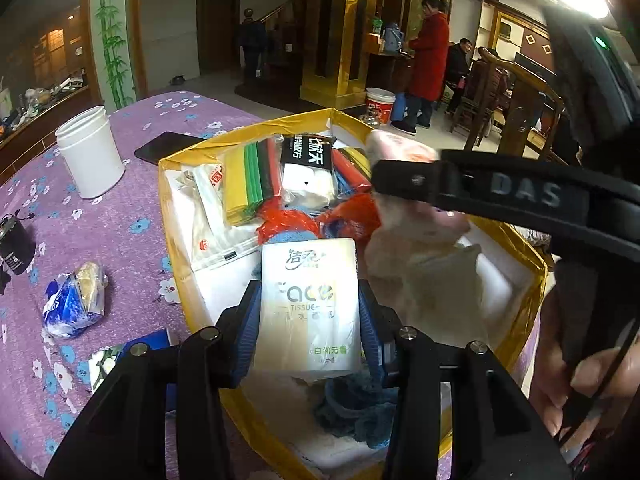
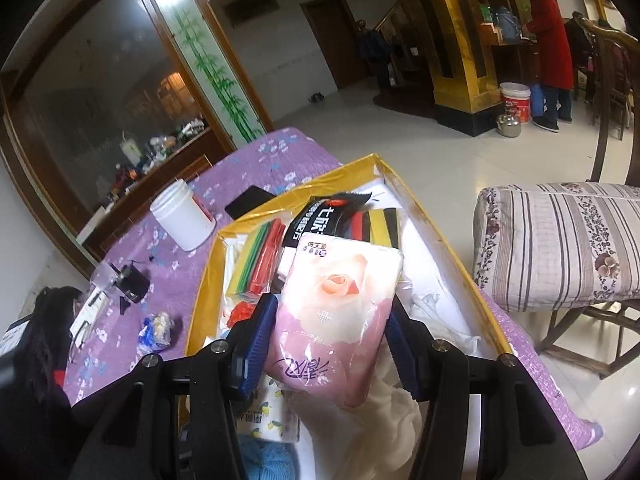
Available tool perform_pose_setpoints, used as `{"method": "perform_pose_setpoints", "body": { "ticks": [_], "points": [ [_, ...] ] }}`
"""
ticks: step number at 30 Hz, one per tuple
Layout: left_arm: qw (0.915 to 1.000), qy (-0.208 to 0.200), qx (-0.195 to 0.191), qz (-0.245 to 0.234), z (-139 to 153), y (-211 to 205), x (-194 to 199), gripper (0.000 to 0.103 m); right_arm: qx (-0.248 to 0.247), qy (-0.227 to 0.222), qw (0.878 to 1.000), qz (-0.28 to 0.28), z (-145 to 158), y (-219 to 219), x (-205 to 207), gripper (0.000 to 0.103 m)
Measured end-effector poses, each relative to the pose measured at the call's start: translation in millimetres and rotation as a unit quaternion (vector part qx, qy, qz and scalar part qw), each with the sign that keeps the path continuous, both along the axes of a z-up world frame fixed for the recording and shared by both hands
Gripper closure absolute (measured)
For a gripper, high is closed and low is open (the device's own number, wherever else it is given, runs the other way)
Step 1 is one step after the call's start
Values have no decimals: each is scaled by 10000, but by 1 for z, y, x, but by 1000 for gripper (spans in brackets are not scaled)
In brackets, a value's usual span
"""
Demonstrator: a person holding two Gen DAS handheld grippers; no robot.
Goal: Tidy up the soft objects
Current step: 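Lower both tissue packs into the tray and open both grippers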
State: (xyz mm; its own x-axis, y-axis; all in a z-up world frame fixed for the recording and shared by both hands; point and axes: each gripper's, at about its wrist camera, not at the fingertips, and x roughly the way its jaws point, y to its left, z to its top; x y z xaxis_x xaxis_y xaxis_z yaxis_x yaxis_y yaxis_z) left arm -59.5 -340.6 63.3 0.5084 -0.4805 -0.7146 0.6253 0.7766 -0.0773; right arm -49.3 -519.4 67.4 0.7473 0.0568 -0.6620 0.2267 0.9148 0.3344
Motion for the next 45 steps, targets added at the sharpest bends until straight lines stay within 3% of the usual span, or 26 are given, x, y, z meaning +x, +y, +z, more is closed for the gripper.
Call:
{"method": "perform_pose_setpoints", "body": {
  "ticks": [13, 21, 26, 36, 45],
  "points": [
    [9999, -90, 87, -47, -4, -3, -5, 60, -282, 501, 9983, 73, -14, 11, 27, 49],
    [9999, -140, 19, -98, -2, -3, -6, 59, -304, 472, 9984, 61, -11, 12, 21, 47],
    [9996, -263, -20, -121, 0, -3, -9, 49, -277, 455, 9986, 54, -8, 11, 16, 46],
    [9995, -314, -9, -86, 2, -2, -9, 49, -517, 465, 9976, -36, -4, 9, 8, 47],
    [9990, -428, -97, -78, 5, -1, -10, 48, -432, 447, 9979, -157, -2, 0, 1, 45]
  ]
}}
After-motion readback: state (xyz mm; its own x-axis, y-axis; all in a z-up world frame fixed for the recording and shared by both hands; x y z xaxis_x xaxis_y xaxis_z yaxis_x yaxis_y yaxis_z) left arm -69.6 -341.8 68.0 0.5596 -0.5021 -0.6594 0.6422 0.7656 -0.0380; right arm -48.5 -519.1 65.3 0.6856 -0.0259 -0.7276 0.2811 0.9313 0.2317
